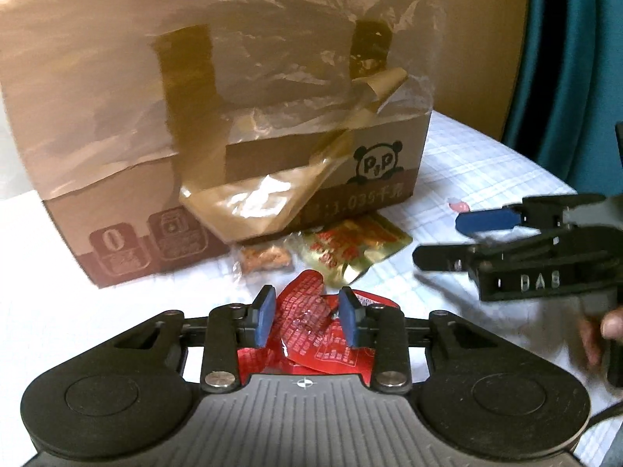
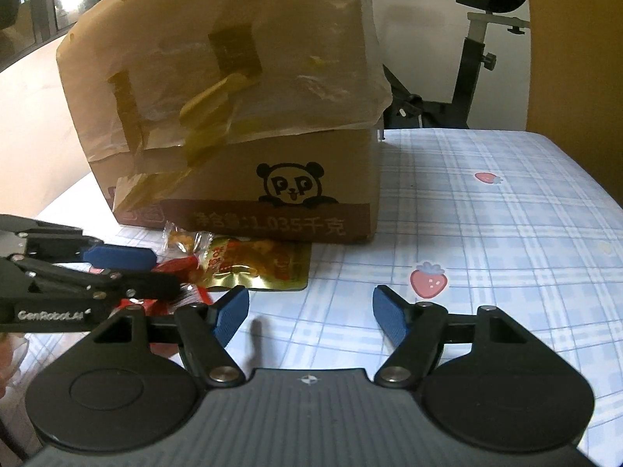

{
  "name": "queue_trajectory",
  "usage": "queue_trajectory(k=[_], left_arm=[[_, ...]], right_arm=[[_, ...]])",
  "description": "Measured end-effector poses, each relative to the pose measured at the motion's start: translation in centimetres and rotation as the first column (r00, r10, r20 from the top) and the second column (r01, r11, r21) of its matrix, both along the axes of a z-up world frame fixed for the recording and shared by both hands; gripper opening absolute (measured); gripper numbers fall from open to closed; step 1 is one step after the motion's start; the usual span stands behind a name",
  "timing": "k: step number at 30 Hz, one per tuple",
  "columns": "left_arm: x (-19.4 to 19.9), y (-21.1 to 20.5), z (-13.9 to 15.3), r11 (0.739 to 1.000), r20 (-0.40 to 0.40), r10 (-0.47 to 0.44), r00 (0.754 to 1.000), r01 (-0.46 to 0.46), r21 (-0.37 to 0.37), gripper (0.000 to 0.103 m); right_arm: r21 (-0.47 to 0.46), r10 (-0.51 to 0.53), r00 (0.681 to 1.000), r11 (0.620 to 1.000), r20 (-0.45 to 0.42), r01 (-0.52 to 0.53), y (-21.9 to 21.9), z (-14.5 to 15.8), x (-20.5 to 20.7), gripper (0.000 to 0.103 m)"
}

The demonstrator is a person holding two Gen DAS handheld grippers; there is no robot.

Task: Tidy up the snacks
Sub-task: 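Grasp the red candy packs with the left tool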

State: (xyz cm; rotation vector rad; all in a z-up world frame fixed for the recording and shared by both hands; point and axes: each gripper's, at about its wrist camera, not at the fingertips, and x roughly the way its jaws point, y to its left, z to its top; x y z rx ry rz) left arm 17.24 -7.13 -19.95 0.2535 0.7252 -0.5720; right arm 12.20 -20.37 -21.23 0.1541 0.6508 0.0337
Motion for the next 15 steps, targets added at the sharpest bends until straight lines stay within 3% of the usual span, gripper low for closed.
queue_trajectory(k=[12, 15], left_arm=[[-0.5, 3.0, 0.4, 0.992, 0.000, 0.120, 0.993, -0.120, 0.037, 0.039], [-0.3, 3.4, 0.6, 0.992, -0.016, 0.122, 0.992, -0.121, 0.033, 0.052]], right_arm=[[0.044, -0.022, 1.000, 0.999, 0.009, 0.022, -0.7, 0.1, -0.2, 0.073], [0.042, -0.017, 1.000, 0.999, 0.009, 0.017, -0.6, 0.1, -0.2, 0.073]])
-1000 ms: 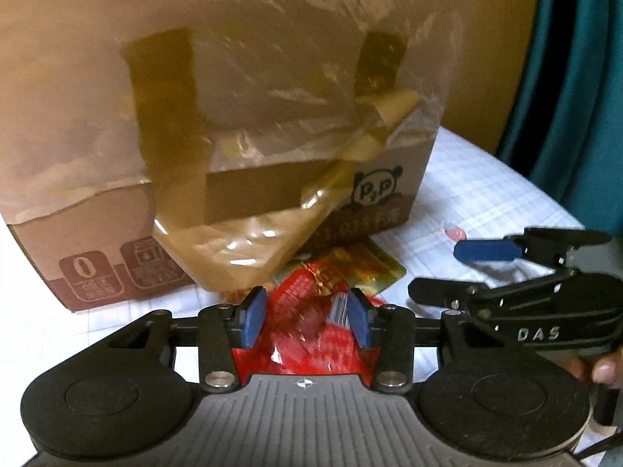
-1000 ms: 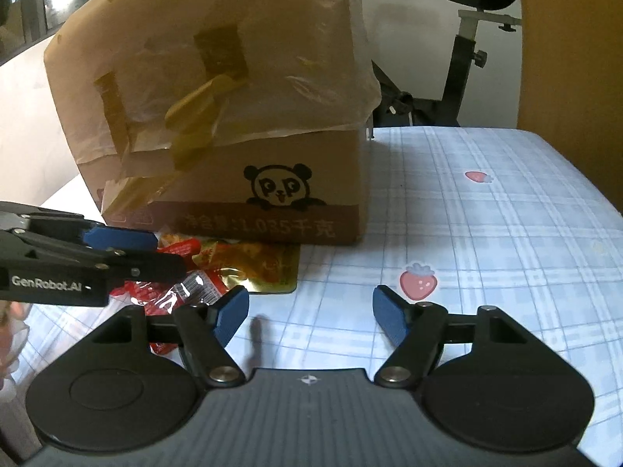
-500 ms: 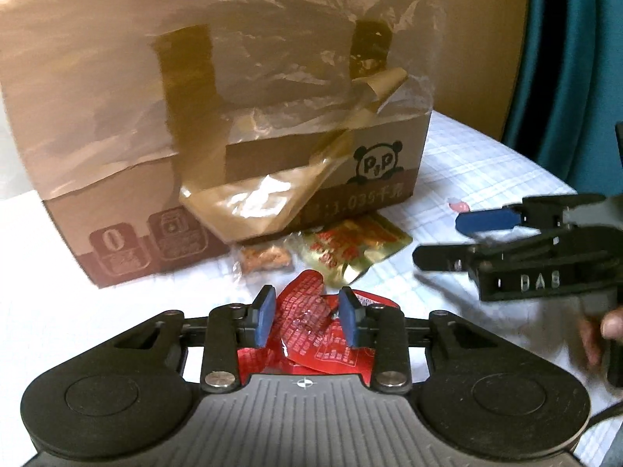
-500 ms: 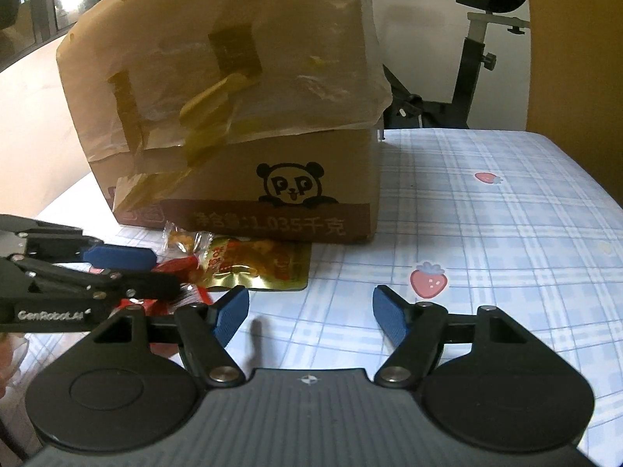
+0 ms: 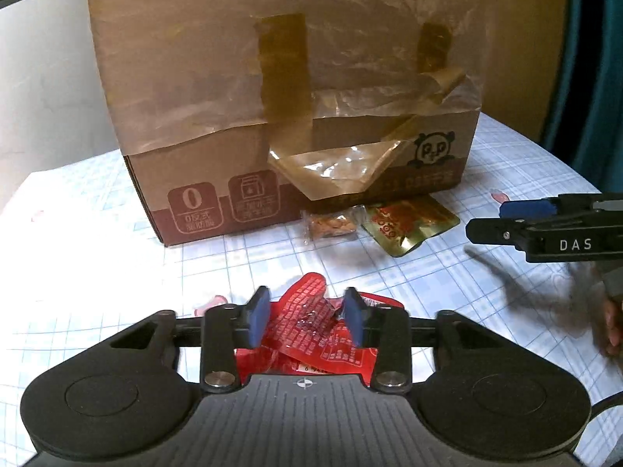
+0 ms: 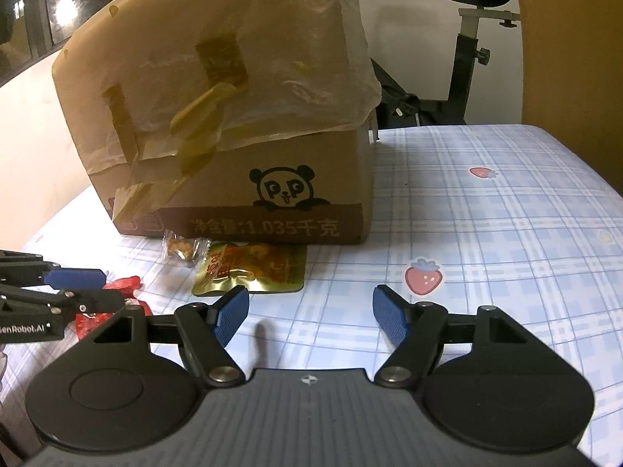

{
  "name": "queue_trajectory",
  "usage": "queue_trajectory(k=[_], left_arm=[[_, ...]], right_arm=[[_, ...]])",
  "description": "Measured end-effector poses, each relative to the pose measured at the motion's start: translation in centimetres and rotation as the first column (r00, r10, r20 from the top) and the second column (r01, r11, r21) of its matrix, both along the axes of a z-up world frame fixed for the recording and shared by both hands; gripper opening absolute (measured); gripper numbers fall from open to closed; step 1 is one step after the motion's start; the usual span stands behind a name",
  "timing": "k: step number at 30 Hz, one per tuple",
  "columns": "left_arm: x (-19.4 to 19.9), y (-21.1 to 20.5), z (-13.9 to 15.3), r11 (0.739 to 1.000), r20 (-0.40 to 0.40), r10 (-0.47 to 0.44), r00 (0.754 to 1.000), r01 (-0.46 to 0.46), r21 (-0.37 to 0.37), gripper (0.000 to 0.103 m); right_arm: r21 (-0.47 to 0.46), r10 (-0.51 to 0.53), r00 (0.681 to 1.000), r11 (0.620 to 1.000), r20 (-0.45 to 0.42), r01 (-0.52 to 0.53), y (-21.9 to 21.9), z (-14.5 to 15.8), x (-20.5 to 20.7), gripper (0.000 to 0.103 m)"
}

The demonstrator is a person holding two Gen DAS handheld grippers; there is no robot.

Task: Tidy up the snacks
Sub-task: 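Grasp the red candy packs with the left tool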

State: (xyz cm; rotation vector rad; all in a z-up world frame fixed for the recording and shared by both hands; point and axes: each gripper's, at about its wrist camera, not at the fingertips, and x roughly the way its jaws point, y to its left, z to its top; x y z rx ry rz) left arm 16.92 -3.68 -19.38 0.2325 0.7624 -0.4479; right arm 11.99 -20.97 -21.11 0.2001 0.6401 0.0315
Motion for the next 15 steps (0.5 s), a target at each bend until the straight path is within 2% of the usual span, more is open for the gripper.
queue_trajectory(k=[6, 15], left_arm=[[0.0, -0.1, -0.2, 1.000, -0.005, -0.016, 1.000, 0.016, 0.004, 0.053], [-1.2, -0.6, -0.7, 0.998, 0.045, -0.042, 0.998, 0.039, 0.056, 0.056]], right_arm=[[-0.002, 0.005, 1.000, 1.000, -0.002, -0.005, 0.0, -0.1, 0.0, 0.073], [-0.001, 0.005, 1.000, 1.000, -0.003, -0.005, 0.1, 0.0, 0.0, 0.073]])
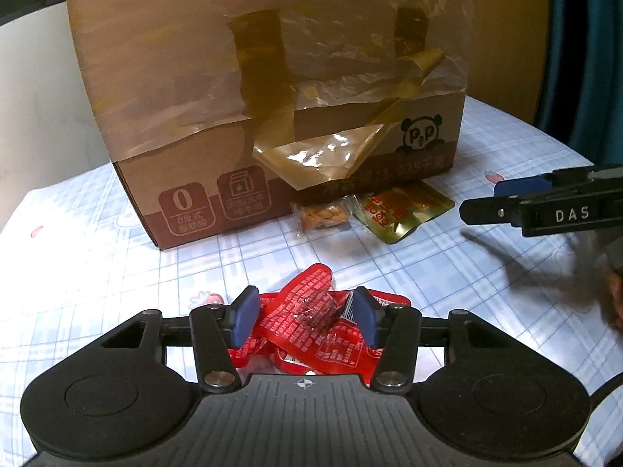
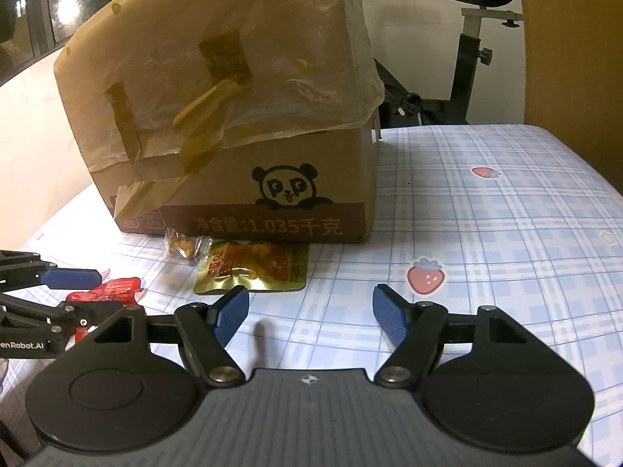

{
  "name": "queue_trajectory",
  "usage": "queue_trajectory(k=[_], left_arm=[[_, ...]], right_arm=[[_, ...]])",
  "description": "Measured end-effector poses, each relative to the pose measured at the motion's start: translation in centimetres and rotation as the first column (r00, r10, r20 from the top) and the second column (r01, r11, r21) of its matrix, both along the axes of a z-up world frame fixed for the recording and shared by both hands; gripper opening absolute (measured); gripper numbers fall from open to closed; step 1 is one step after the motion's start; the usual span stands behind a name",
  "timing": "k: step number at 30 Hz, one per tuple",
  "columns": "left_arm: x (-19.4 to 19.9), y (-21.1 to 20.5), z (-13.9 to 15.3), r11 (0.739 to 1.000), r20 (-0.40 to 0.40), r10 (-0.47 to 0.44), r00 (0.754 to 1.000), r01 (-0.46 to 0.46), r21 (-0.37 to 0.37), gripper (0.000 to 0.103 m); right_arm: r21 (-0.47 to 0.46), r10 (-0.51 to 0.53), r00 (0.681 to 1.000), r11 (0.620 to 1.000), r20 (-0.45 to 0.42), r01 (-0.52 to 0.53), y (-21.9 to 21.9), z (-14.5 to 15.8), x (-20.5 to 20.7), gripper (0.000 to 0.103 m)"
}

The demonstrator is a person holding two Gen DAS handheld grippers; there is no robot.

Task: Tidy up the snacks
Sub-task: 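Grasp the red candy packs with the left tool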

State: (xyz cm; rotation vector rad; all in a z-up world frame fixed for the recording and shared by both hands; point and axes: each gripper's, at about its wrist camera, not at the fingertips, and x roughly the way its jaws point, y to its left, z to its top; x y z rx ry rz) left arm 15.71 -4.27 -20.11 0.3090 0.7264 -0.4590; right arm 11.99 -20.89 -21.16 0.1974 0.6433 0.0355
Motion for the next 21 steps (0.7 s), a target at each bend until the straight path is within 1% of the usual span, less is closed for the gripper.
queue_trajectory(k=[3, 4, 9, 11, 12, 13, 14, 16, 21], left_arm=[[-0.1, -0.1, -0.3, 1.000, 0.011, -0.001, 1.000, 0.001, 0.011, 0.060], [-0.1, 0.0, -0.3, 1.000, 0.009, 0.001, 1.000, -0.001, 0.003, 0.060], [0.0, 0.1, -0.2, 1.000, 0.006, -0.004, 1.000, 0.004, 0.003, 0.060], [-0.1, 0.0, -0.2, 1.000, 0.019, -0.002, 1.000, 0.002, 0.017, 0.051], [-0.1, 0.0, -0.1, 1.000, 0.016, -0.008, 1.000, 0.008, 0.011, 0.043], [-0.2, 0.1, 0.1, 1.000, 0.013, -0.009, 1.000, 0.009, 0.002, 0.040], [-0.2, 0.1, 0.2, 1.000, 0.012, -0.011, 1.000, 0.011, -0.004, 0.039], [-0.4, 0.1, 0.4, 1.000, 0.016, -0.019, 1.000, 0.019, -0.009, 0.029], [-0.7, 0.5, 1.5, 0.999, 0.038, -0.008, 0.999, 0.010, -0.043, 0.025]], right_arm=[[0.002, 0.000, 1.000, 1.000, 0.000, 0.000, 0.0, 0.0, 0.0, 0.073], [0.002, 0.000, 1.000, 1.000, 0.000, 0.000, 0.1, 0.0, 0.0, 0.073], [0.005, 0.000, 1.000, 1.000, 0.000, 0.000, 0.0, 0.0, 0.0, 0.074], [0.006, 0.000, 1.000, 1.000, 0.000, 0.000, 0.0, 0.0, 0.1, 0.074], [0.005, 0.000, 1.000, 1.000, 0.000, 0.000, 0.0, 0.0, 0.0, 0.074], [0.006, 0.000, 1.000, 1.000, 0.000, 0.000, 0.0, 0.0, 0.0, 0.074], [0.007, 0.000, 1.000, 1.000, 0.000, 0.000, 0.0, 0.0, 0.0, 0.074], [0.008, 0.000, 1.000, 1.000, 0.000, 0.000, 0.0, 0.0, 0.1, 0.074], [0.008, 0.000, 1.000, 1.000, 0.000, 0.000, 0.0, 0.0, 0.0, 0.074]])
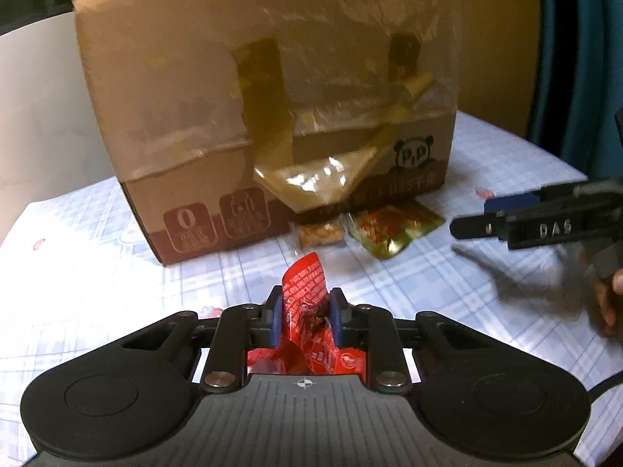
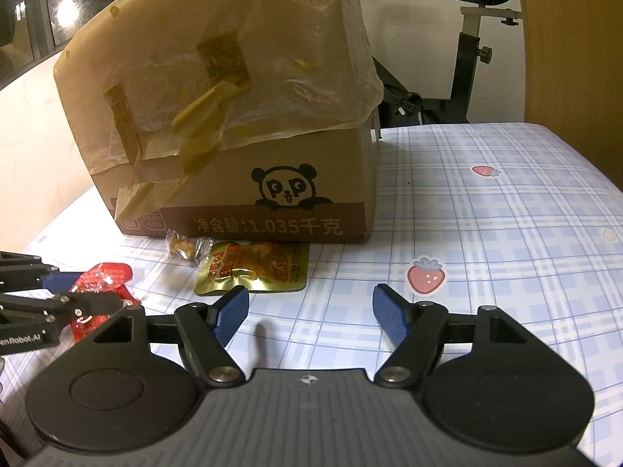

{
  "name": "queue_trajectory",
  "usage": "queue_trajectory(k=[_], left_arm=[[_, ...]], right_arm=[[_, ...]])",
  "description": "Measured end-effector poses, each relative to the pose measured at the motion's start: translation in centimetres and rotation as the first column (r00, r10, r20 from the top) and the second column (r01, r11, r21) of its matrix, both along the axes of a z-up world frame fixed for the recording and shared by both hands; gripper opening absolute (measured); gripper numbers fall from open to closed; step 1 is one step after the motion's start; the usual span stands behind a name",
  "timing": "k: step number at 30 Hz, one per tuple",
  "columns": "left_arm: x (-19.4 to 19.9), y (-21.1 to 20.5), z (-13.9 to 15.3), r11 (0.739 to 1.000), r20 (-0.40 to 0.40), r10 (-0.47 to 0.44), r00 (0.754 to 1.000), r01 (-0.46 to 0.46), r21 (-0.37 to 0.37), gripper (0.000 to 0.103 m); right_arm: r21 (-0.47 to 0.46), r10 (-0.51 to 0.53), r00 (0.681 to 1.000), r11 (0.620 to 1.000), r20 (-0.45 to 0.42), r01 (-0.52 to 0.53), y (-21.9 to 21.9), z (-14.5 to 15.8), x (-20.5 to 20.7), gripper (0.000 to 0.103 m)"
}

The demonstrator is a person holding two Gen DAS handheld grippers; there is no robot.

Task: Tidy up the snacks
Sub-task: 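Grasp the red candy packs with the left tool, then hold the red candy packs in the left tool while the right tool grasps the gold spicy pouch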

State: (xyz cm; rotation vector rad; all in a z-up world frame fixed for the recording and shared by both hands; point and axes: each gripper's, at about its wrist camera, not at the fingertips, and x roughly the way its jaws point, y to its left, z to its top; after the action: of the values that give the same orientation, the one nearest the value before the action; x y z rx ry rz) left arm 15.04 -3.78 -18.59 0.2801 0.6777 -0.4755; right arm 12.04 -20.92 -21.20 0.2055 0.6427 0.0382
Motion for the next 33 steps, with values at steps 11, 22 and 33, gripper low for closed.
queue_trajectory(k=[11, 22, 33], left_arm=[[-0.2, 2.9, 2.5, 0.991, 0.023, 0.086, 0.996, -0.083, -0.107, 0.023], [-0.3, 5.0, 2.7, 0.972, 0.017, 0.139, 0.990, -0.133, -0.192, 0.023], [-0.6, 6.1, 2.5, 0.958, 0.005, 0.168, 0.986, -0.162, -0.235, 0.023]], right_arm=[[-0.017, 0.004, 1.000, 1.000, -0.009, -0.004, 0.3, 0.0, 0.2, 0.074], [-0.018, 0.075, 0.997, 0.997, -0.037, -0.075, 2.1, 0.9, 3.2, 0.076], [-0.178, 0.061, 0.989, 0.980, -0.136, -0.085, 6.9, -0.2, 8.1, 0.090]])
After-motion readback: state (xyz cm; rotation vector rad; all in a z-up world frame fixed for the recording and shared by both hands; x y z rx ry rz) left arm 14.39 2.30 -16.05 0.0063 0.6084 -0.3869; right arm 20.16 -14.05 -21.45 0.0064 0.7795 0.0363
